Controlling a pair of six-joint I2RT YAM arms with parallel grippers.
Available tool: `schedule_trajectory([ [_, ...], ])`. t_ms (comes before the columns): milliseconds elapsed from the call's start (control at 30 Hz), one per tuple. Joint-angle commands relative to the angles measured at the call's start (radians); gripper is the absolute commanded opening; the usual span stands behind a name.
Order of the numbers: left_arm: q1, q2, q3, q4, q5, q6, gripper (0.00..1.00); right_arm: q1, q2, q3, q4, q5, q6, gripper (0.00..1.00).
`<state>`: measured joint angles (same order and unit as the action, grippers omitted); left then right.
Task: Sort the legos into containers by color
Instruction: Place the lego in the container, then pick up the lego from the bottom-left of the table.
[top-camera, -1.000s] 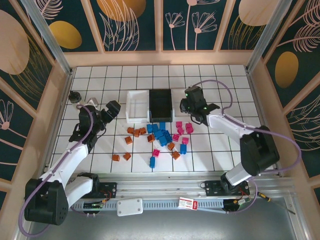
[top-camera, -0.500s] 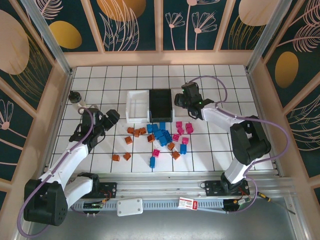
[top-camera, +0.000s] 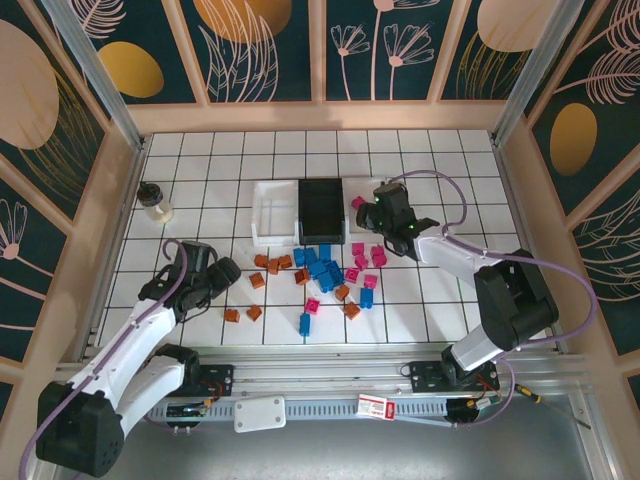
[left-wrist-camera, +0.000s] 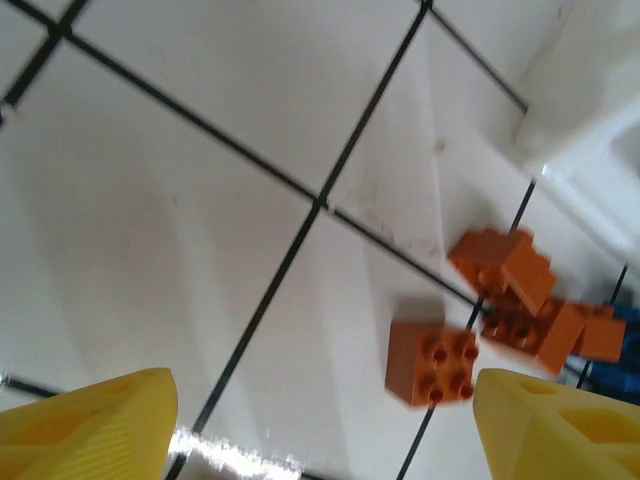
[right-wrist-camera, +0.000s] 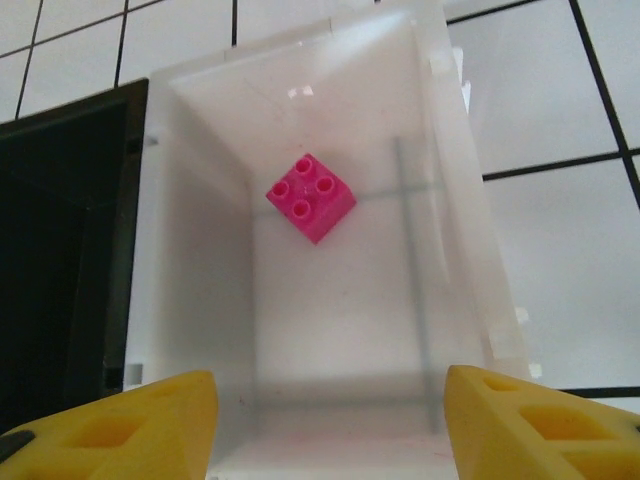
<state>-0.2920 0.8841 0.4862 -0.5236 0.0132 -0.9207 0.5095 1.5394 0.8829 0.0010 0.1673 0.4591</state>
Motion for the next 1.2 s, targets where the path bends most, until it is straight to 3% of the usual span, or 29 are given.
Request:
schedule_trajectory([
  [0, -0.044, -0.003, 0.009, -0.17, -0.017, -0.025, 0.76, -0.01, -0.032, -0.034, 0.051, -0.015, 0.026, 0.62],
  [233, -0.137, -0.002, -0.022, -0.277, 0.004, -0.075, 0.74, -0.028, -0.032, -0.06, 0.071, -0.029, 0.027, 0.62],
  [667, -0.221, 0.16, -0.048, -0.138, 0.05, -0.084, 0.63, -0.058, -0.05, -0.101, 0.076, -0.041, 0.032, 0.62],
  [1167, -0.222, 0.166, -0.025, -0.131, 0.021, -0.056, 0.32, -0.074, -0.058, -0.112, 0.075, -0.045, 0.037, 0.62],
])
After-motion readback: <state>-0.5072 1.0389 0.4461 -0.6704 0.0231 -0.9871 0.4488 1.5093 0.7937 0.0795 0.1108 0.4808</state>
